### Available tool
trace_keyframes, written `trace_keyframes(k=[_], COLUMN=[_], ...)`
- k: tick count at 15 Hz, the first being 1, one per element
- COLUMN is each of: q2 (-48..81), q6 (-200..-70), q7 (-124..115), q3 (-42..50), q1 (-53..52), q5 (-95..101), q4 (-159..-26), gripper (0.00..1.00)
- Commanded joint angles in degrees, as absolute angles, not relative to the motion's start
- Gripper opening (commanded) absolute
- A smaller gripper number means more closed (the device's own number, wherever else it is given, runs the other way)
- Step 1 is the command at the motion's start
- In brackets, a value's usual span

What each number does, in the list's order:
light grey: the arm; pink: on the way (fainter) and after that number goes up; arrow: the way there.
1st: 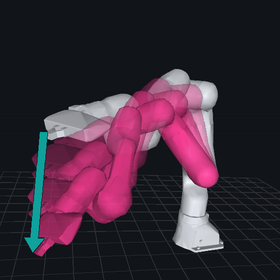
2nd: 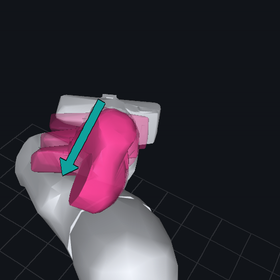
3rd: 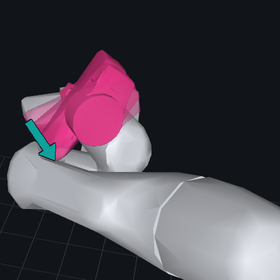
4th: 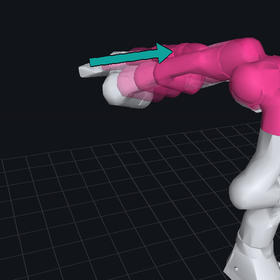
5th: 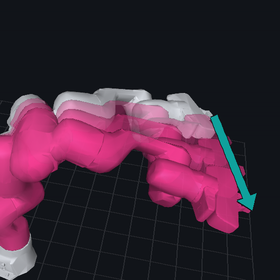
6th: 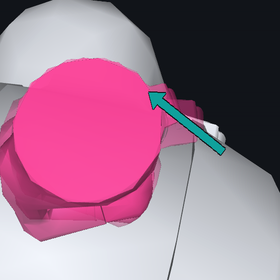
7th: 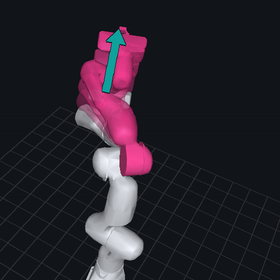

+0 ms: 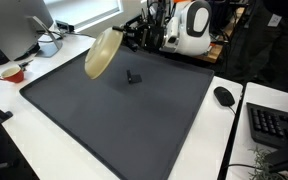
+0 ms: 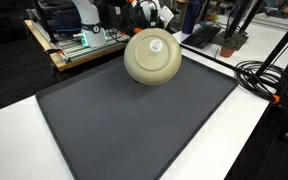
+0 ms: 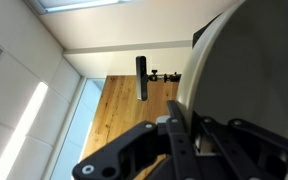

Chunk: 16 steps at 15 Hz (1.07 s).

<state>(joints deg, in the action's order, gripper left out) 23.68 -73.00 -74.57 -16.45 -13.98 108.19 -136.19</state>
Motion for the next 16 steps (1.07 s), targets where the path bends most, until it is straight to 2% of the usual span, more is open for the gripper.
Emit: trace_keyframes(k=[1,13,14,16], q2=[23.8,23.7,23.7,27.7], q6=[-72.9,-72.9,-72.9,-67.3], q7=[-74.6,-74.6,-74.6,-75.7], q3=[-16.5,-16.5,-16.5,-14.9], q1=[-14.0,-14.0,-14.0,-14.8], q5=[108.2,108.2,108.2,108.7], q4=[-136.1,-136.1,-136.1,-133.2], gripper=[0.07,0.07,0.02,0.02])
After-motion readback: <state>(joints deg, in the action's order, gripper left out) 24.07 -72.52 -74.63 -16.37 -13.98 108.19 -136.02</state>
